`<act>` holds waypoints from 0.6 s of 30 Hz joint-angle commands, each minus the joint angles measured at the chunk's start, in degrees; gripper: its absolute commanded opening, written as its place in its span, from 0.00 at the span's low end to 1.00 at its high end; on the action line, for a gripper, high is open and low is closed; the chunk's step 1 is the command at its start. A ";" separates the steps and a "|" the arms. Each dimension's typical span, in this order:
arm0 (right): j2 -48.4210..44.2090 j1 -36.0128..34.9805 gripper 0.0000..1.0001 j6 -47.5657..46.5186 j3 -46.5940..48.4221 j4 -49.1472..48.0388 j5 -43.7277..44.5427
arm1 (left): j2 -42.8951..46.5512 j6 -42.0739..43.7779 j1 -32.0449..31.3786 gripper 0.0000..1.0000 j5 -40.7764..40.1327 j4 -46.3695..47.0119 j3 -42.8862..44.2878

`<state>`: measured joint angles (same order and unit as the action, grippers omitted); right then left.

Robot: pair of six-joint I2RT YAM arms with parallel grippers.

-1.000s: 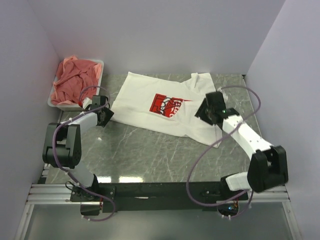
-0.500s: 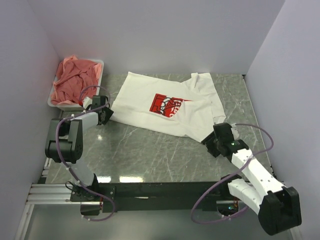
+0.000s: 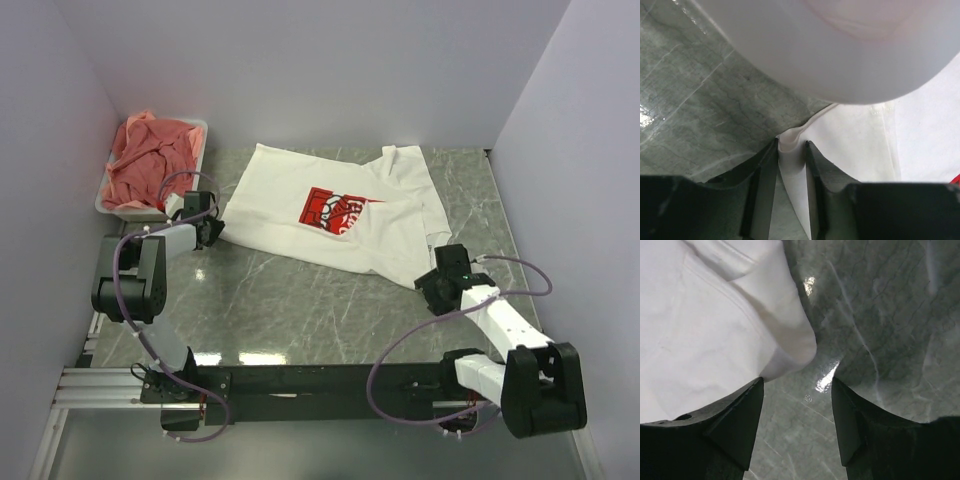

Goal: Fold and stack the t-shirts
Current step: Fold the tshirt

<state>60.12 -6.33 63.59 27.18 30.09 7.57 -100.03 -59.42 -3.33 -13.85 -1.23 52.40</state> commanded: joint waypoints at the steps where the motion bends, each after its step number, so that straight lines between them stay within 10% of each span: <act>1: 3.59 0.79 0.64 -0.84 0.42 -4.42 3.49 | -0.87 0.71 0.43 0.33 -0.04 0.80 0.33; 9: 9.04 2.28 0.36 -6.01 5.58 -6.01 8.25 | -1.13 0.80 0.70 0.02 1.37 2.64 0.68; 18: 8.97 11.24 0.01 -16.56 13.16 -0.82 3.86 | 6.49 -3.07 0.70 0.01 -4.43 -7.63 -1.51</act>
<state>70.85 1.69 52.05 37.63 27.27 11.22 -98.83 -60.69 -2.96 -14.00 -3.64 52.07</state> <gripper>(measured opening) 0.088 0.023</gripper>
